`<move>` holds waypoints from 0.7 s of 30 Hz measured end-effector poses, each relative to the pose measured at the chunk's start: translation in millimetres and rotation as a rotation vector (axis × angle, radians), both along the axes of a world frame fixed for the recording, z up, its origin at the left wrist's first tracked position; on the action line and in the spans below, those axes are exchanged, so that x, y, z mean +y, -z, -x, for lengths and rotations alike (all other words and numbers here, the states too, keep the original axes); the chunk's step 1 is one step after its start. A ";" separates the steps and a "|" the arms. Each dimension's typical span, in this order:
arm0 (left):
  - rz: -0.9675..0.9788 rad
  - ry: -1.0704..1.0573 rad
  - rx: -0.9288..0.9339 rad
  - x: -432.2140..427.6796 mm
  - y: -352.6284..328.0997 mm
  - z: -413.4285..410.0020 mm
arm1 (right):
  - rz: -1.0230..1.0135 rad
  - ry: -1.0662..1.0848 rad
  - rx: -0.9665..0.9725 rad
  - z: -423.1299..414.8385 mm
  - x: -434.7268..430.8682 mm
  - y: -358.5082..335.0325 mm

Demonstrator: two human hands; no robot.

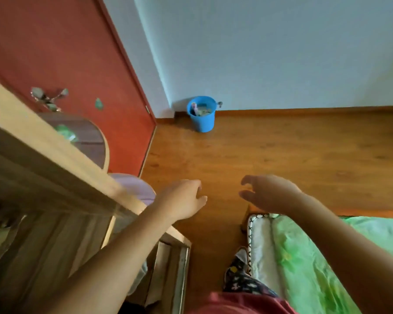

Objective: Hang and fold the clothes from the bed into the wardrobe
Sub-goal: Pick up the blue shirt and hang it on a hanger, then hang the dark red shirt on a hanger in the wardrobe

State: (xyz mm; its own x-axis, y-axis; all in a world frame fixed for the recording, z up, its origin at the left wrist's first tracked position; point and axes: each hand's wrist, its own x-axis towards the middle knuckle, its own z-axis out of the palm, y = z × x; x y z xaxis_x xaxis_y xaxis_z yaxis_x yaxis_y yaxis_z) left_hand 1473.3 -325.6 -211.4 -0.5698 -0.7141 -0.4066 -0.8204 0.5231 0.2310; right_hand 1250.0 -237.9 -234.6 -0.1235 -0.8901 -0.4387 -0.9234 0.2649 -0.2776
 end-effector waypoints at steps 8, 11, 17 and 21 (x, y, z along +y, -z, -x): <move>0.084 0.258 -0.078 -65.3 13.8 162.9 | -0.007 0.237 -0.045 117.9 -17.1 11.5; 0.074 0.332 -0.122 -82.5 18.7 207.3 | 0.012 0.328 -0.033 149.9 -19.0 10.7; 0.060 0.524 -0.161 -104.7 31.4 287.8 | 0.000 0.538 -0.037 191.2 -5.0 15.3; 0.004 0.642 -0.141 -122.0 45.2 336.0 | -0.045 0.680 -0.016 215.0 -0.4 17.7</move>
